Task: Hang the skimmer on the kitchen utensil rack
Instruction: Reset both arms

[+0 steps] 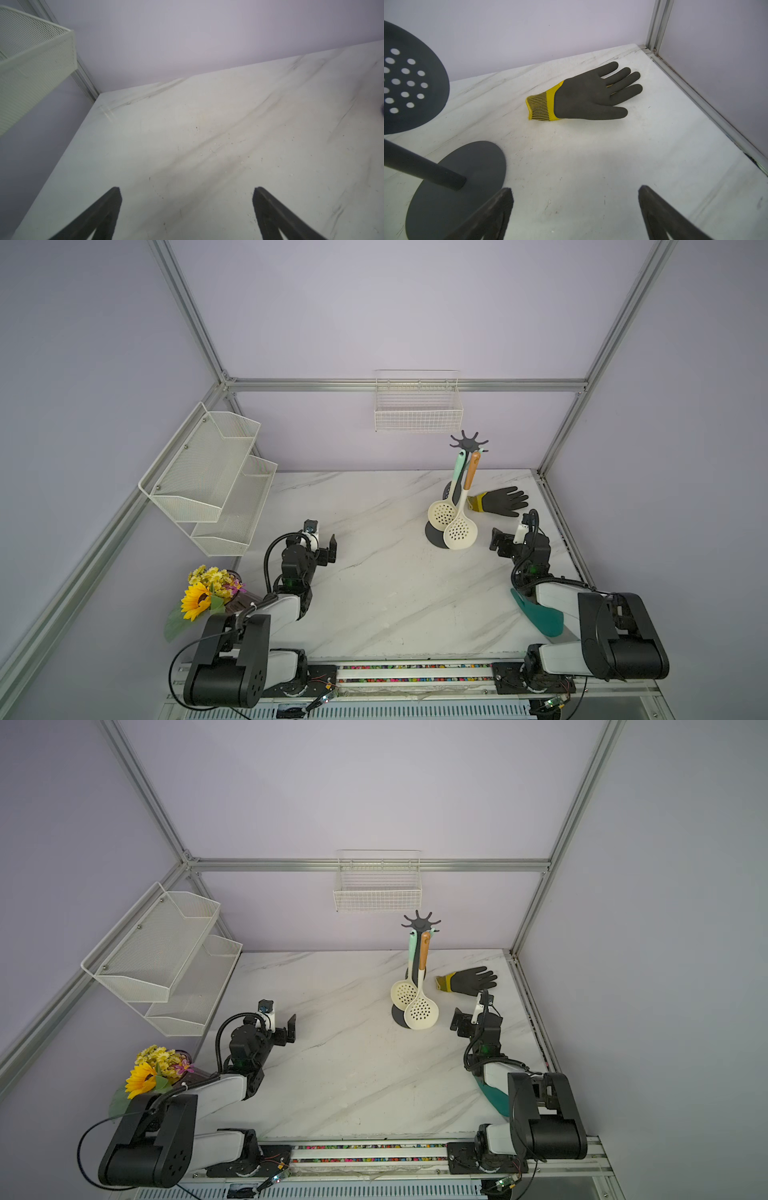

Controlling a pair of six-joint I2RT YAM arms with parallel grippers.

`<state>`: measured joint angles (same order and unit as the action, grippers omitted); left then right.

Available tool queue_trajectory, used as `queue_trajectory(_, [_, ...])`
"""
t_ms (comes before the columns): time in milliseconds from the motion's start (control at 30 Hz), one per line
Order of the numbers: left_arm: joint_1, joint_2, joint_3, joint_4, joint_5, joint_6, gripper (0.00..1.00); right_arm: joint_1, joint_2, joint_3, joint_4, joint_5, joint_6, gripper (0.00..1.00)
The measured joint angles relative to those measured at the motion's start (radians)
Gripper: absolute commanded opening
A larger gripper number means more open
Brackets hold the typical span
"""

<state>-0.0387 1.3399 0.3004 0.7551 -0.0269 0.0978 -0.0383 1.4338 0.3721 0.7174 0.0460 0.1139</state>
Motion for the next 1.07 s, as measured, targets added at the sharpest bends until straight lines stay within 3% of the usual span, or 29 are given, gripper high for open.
queue_trajectory(133, [0.015,0.183,-0.005,0.118,0.000,-0.012,1.00,-0.010,0.241,-0.064,0.325,-0.026,0.002,0.97])
queue_trajectory(233, [0.032,0.222,-0.009,0.147,0.001,-0.026,1.00,-0.014,0.390,-0.086,0.447,-0.039,0.009,0.97])
queue_trajectory(433, [0.030,0.221,-0.009,0.218,-0.011,-0.034,1.00,-0.014,0.385,-0.095,0.579,-0.030,0.021,0.97])
queue_trajectory(767, [-0.077,0.251,-0.013,0.315,-0.312,-0.034,1.00,-0.016,0.381,-0.095,0.618,0.033,0.039,0.97])
queue_trajectory(1067, [-0.078,0.256,-0.021,0.353,-0.369,-0.035,1.00,-0.016,0.381,-0.095,0.621,0.037,0.039,0.97])
